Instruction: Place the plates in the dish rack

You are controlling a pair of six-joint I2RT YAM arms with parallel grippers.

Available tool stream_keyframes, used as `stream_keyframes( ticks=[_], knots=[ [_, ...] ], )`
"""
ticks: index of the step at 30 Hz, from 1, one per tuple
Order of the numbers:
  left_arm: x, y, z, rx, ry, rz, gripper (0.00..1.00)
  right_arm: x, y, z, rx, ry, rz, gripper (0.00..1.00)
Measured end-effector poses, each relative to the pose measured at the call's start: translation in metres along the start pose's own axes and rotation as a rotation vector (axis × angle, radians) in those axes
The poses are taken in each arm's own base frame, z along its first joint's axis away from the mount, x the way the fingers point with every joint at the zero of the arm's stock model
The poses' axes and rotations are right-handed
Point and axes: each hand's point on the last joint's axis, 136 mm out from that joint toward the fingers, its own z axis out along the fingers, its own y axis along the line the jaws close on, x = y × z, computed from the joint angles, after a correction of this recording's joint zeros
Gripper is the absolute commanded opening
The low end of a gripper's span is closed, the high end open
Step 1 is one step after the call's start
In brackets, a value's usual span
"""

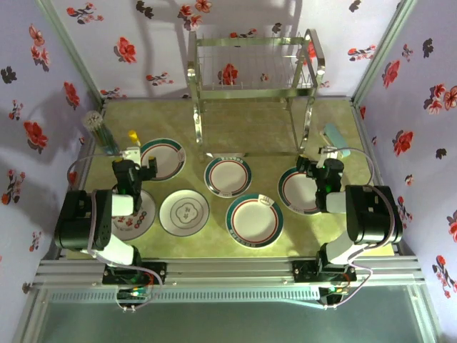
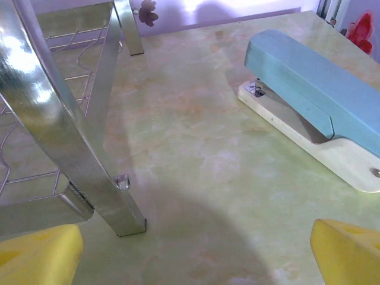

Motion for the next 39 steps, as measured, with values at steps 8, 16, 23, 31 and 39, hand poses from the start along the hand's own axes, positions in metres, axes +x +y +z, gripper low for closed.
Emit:
stream_keyframes(
  ticks=[8, 16, 23, 31, 39],
  knots=[
    [0.0, 0.0, 0.0, 0.0, 0.0, 0.0, 1.0, 0.0, 0.0, 0.0, 0.0, 0.0, 0.0, 0.99],
    [0.0, 0.0, 0.0, 0.0, 0.0, 0.0, 1.0, 0.0, 0.0, 0.0, 0.0, 0.0, 0.0, 0.99],
    [0.0, -0.0001, 0.0, 0.0, 0.0, 0.0, 1.0, -0.0001, -0.0014, 0.0, 0.008, 0.0, 0.0, 0.99],
    [0.0, 0.0001, 0.0, 0.0, 0.0, 0.0, 1.0, 0.0001, -0.0021, -0.0001, 0.012, 0.0, 0.0, 0.99],
    [-0.0008, 0.0075, -0.0038, -0.012, 0.014, -0.024, 1.0, 0.0, -0.0047, -0.0001, 0.028, 0.003, 0.002, 0.99]
  ],
)
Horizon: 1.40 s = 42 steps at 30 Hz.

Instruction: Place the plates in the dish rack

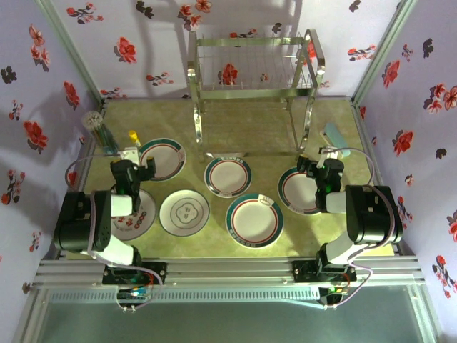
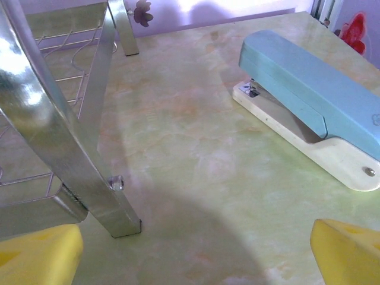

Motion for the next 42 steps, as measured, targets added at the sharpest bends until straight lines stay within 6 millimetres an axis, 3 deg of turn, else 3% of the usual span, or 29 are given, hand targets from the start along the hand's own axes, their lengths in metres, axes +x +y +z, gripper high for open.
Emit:
stream_keyframes(
  ticks=[2, 4, 8, 13, 16, 19, 21, 24, 28, 34, 38, 42],
  knots=[
    [-0.01, 0.003, -0.009, -0.006, -0.004, -0.013, 1.0, -0.001, -0.004, -0.001, 0.028, 0.025, 0.007, 0.99],
    [-0.037, 0.006, -0.02, -0.012, -0.042, -0.031, 1.0, -0.015, -0.006, -0.005, 0.049, 0.033, 0.017, 0.99],
    [-0.107, 0.014, -0.056, -0.015, -0.158, -0.099, 1.0, -0.072, -0.003, -0.029, 0.056, -0.038, 0.056, 0.99],
    [-0.195, 0.027, -0.126, -0.001, -0.285, -0.199, 1.0, -0.15, 0.002, -0.065, 0.066, -0.063, 0.122, 0.99],
    [-0.225, 0.032, -0.159, 0.008, -0.287, -0.232, 1.0, -0.164, 0.005, -0.082, 0.069, 0.003, 0.194, 0.99],
    [-0.231, 0.033, -0.175, 0.019, -0.229, -0.269, 1.0, -0.143, 0.004, -0.088, 0.1, 0.166, 0.255, 0.99],
    [-0.223, 0.029, -0.177, 0.045, -0.172, -0.276, 1.0, -0.115, 0.003, -0.093, 0.122, 0.295, 0.287, 0.99],
    [-0.201, 0.02, -0.173, 0.081, -0.075, -0.285, 1.0, -0.074, 0.001, -0.111, 0.16, 0.47, 0.328, 0.99],
    [-0.179, 0.012, -0.166, 0.107, 0.026, -0.302, 1.0, -0.044, -0.014, -0.142, 0.229, 0.59, 0.4, 0.99],
    [-0.175, 0.0, -0.162, 0.156, 0.035, -0.365, 1.0, 0.004, -0.027, -0.181, 0.296, 0.709, 0.551, 0.99],
    [-0.171, -0.03, -0.151, 0.243, 0.077, -0.351, 1.0, 0.044, -0.026, -0.191, 0.316, 0.823, 0.629, 0.99],
    [-0.159, -0.07, -0.141, 0.324, 0.15, -0.293, 1.0, 0.059, -0.02, -0.191, 0.301, 0.86, 0.725, 0.97]
  ],
)
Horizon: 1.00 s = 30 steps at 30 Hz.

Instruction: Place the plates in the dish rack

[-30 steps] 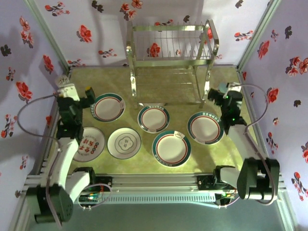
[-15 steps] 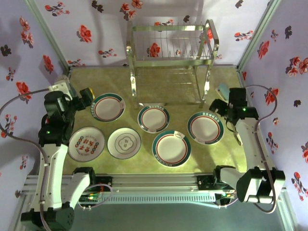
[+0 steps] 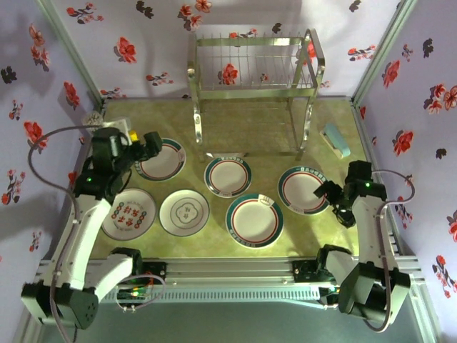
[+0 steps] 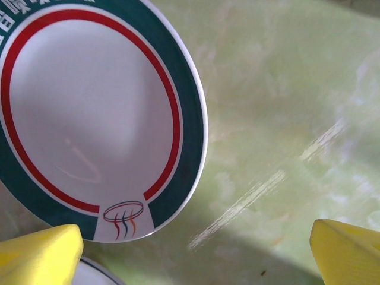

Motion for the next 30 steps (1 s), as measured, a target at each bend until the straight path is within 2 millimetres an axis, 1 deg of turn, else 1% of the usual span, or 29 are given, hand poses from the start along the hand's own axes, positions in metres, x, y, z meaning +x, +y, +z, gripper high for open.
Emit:
stream_keyframes(
  ticks=[3, 6, 9, 14, 19, 21, 30],
  knots=[
    [0.009, -0.018, 0.006, 0.037, 0.027, 0.036, 1.0, 0.003, 0.004, 0.009, -0.036, 0.024, 0.041, 0.96],
    [0.01, -0.028, 0.007, 0.056, 0.025, 0.056, 1.0, 0.006, 0.004, 0.023, -0.037, 0.062, 0.076, 0.94],
    [0.008, -0.028, 0.008, 0.05, 0.017, 0.06, 1.0, 0.006, 0.004, 0.033, -0.034, 0.086, 0.104, 0.92],
    [0.003, -0.028, 0.008, 0.043, -0.007, 0.058, 1.0, 0.0, 0.008, 0.039, -0.054, 0.067, 0.128, 0.85],
    [0.001, -0.026, 0.008, 0.03, -0.017, 0.058, 1.0, 0.0, 0.007, 0.052, -0.062, 0.072, 0.165, 0.81],
    [0.001, -0.025, 0.008, 0.027, -0.017, 0.058, 1.0, 0.002, 0.005, 0.058, -0.059, 0.078, 0.179, 0.81],
    [0.002, -0.022, 0.01, 0.009, -0.018, 0.058, 1.0, -0.002, 0.005, 0.069, -0.08, 0.053, 0.208, 0.74]
  ],
)
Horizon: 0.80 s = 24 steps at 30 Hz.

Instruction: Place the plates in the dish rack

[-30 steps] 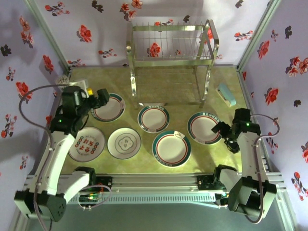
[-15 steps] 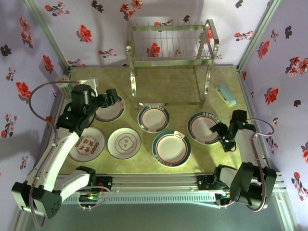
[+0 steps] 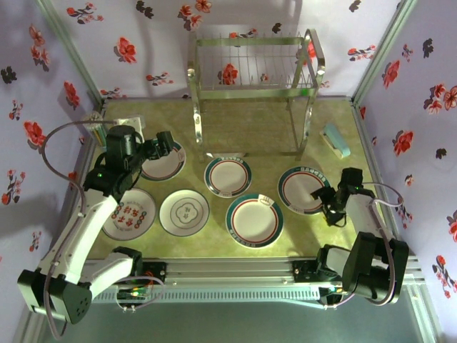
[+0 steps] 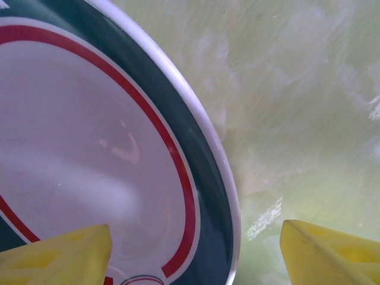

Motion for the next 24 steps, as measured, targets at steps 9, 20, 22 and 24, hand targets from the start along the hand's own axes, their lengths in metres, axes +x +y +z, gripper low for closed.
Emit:
stream_keyframes(
  ticks=[9, 20, 22, 24],
  knots=[
    [0.004, 0.004, 0.006, -0.024, 0.015, 0.001, 1.0, 0.002, -0.005, 0.007, -0.004, -0.006, 0.015, 0.68],
    [0.003, 0.006, 0.007, -0.035, 0.013, -0.003, 1.0, 0.002, -0.012, 0.008, -0.005, -0.024, 0.037, 0.53],
    [0.003, 0.006, 0.007, -0.035, 0.013, -0.003, 1.0, 0.002, -0.013, 0.008, -0.008, -0.031, 0.041, 0.5],
    [0.003, 0.006, 0.007, -0.035, 0.013, -0.003, 1.0, 0.002, -0.014, 0.008, -0.011, -0.036, 0.044, 0.49]
  ],
)
